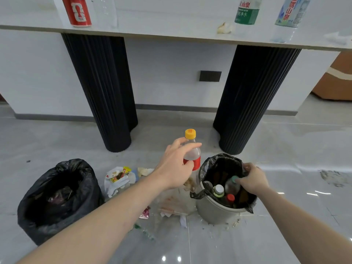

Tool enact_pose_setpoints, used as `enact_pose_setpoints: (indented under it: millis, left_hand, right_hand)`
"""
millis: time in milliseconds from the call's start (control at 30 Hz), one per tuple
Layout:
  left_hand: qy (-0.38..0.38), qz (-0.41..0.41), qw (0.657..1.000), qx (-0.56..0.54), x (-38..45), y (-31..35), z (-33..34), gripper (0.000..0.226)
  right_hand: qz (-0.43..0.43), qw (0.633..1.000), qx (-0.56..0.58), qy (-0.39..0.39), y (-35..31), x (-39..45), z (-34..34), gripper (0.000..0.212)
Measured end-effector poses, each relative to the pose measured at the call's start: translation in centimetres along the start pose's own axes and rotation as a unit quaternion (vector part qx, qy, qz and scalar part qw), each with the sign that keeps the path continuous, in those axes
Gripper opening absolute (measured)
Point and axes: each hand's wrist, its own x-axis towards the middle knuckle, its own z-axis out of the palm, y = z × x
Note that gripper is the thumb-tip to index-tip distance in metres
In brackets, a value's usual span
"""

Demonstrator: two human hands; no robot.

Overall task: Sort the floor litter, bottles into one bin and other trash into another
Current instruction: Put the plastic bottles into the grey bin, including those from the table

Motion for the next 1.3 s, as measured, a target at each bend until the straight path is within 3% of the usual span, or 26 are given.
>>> enact_pose_setpoints:
  millis: [267, 600, 967, 1133, 1300]
  left_hand:
    - [-0.008, 0.015, 0.999, -0.035, 1.9, 2.1, 2.6, 0.071]
    - [-0.091, -0.032, 0.995, 0.024, 7.2, 3.8, 8.9, 0.063]
    - [-0.193, -0.082, 0.967, 0.141, 7.8, 0.6, 14.4, 0.068]
    - [-0.243, -0.089, 0.957, 0.135, 7.2, -0.8, 14.2, 0.072]
    - [-0.224, -0.080, 0.953, 0.187, 6.6, -1.4, 10.8, 0.069]
  right_hand:
    - [-0.022, 0.997, -0.069, -0.028, 1.2, -1.8, -1.0, 0.068]
    - [-0.010, 0.981, -0.124, -0.151, 3.1, -2.0, -0.6, 0.071]
    - [-0.011, 0.963, -0.178, -0.201, 4.0, -1.2, 0.3, 0.064]
    - [-0.014, 0.952, -0.208, -0.226, 3.4, -1.5, 0.3, 0.060]
    - [-0.018, 0.938, -0.235, -0.253, 2.1, -2.6, -0.1, 0.056]
